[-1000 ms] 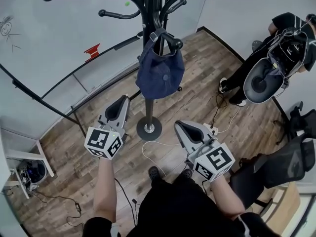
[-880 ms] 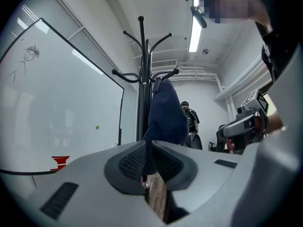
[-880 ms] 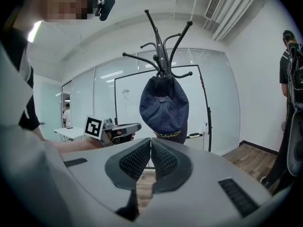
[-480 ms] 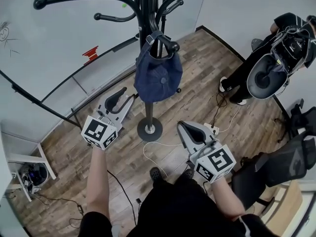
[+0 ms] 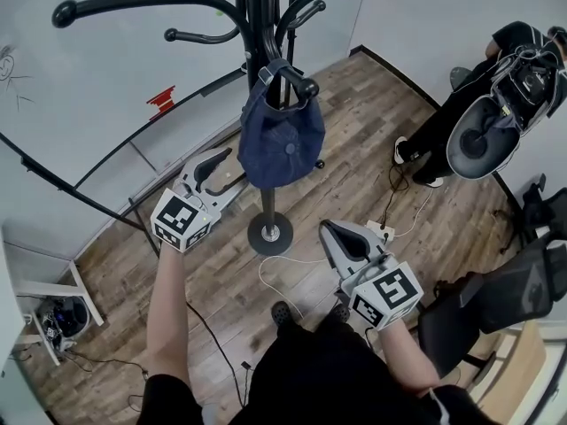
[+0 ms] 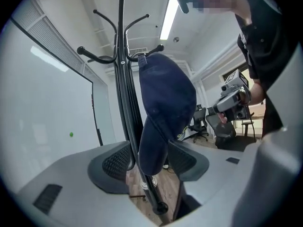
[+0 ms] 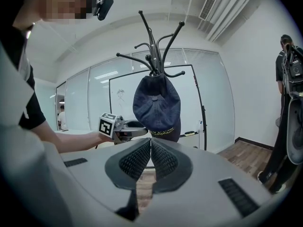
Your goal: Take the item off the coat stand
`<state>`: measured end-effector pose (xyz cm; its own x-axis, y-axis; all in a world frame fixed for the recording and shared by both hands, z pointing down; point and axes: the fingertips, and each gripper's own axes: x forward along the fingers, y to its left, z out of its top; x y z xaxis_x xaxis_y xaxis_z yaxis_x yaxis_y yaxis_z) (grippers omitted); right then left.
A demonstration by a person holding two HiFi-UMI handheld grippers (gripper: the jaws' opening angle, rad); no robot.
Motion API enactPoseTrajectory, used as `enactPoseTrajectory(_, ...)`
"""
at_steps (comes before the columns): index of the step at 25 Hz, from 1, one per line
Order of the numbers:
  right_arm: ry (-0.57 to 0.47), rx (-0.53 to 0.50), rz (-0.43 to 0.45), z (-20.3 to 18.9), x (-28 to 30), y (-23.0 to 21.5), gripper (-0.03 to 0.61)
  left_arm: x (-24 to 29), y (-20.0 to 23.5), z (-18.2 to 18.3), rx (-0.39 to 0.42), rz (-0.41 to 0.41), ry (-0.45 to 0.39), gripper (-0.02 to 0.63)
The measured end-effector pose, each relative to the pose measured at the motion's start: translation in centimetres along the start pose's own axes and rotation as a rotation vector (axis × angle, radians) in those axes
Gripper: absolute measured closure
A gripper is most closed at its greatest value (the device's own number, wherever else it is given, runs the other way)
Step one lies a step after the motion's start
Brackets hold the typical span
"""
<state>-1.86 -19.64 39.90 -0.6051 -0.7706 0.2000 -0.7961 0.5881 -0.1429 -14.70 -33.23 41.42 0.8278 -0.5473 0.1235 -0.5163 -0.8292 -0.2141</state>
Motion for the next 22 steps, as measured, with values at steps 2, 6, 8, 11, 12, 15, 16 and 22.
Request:
enactPoseTrajectory(2, -0.001, 0.0, -0.002, 0.0, 0.0, 0.0, 0.548, 0.3, 0.1, -0.3, 0.015, -0.01, 0.017, 0.362)
enactPoseTrajectory(6, -0.001, 0.003, -0.011, -0.1, -0.1, -0.3, 0.548, 0.9, -0.2, -0.4, 0.031, -0.043, 0.033, 0.362)
enactPoseTrajectory(8, -0.001, 0.006, -0.016, -0.1, -0.2, -0.4, 0.548, 1.3, -0.5, -0.3, 0.036, -0.065, 0.039, 0.362)
enactPoseTrajectory(11, -0.004, 0.008, -0.019, -0.1, -0.3, -0.6, 0.548, 1.7, -1.1, 0.0, 0.047, -0.082, 0.039, 0.374)
enactPoseTrajectory(12, -0.005, 0.008, -0.02, 0.0, -0.3, -0.7, 0.548, 1.7, -1.3, 0.1, 0.05, -0.084, 0.039, 0.383)
enactPoseTrajectory(15, -0.008, 0.011, -0.023, 0.0, -0.4, -0.8, 0.548, 1.8, -1.7, 0.3, 0.048, -0.085, 0.03, 0.436)
enactPoseTrajectory(16, -0.009, 0.012, -0.024, -0.1, -0.4, -0.9, 0.548, 1.8, -1.8, 0.3, 0.046, -0.086, 0.027, 0.449)
enactPoseTrajectory(22, -0.009, 0.021, -0.023, -0.3, -0.5, -1.0, 0.548, 2.0, -2.9, 0.4, 0.039, -0.113, 0.024, 0.497)
